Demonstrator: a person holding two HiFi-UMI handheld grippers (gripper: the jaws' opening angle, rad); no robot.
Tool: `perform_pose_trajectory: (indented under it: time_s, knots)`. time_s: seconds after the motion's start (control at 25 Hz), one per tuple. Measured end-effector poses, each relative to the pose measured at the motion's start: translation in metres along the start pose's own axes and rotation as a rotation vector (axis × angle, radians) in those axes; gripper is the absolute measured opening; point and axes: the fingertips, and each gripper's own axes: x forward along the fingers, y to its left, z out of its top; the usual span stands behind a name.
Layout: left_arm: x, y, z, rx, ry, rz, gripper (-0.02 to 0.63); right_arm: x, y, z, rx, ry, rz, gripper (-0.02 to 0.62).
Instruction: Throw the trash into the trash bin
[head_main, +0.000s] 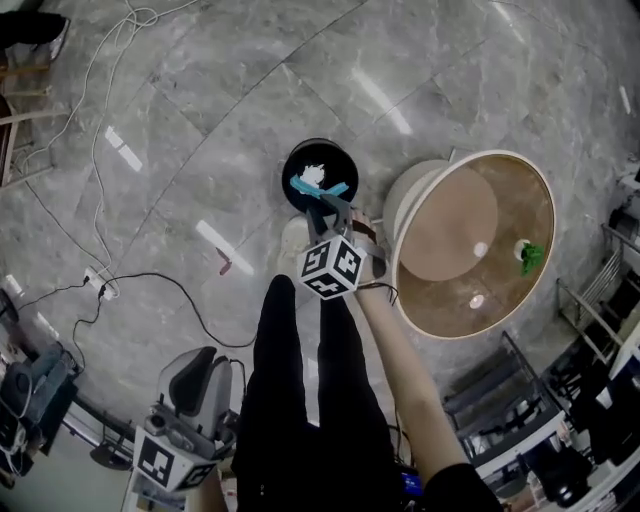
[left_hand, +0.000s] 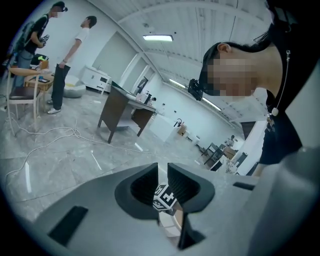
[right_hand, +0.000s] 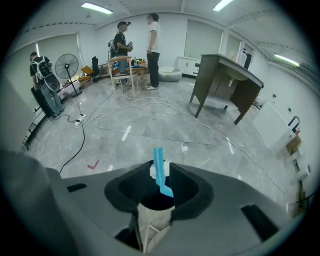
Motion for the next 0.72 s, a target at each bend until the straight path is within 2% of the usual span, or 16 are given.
perform_pose_trajectory:
  time_s: [0.16, 0.36, 0.6, 0.72]
  knots:
    - [-0.009, 0.014, 0.001, -0.018, -0.013, 0.018, 0.061, 0.003, 0.012, 0.003, -0.022, 0.017, 0.010, 0.133]
    - [-0.006, 0.016, 0.004, -0.022, -0.009, 0.001, 0.061, -0.004, 0.021, 0.003, -0.004, 0.016, 0.017, 0.135]
    - [0.008, 0.005, 0.012, 0.002, 0.003, -0.055, 0.061, -0.032, 0.011, 0.010, 0.098, -0.040, -0.027, 0.132]
    - [0.013, -0.008, 0.012, 0.054, 0.028, -0.104, 0.061, -0.063, -0.003, 0.014, 0.168, -0.093, -0.080, 0.108]
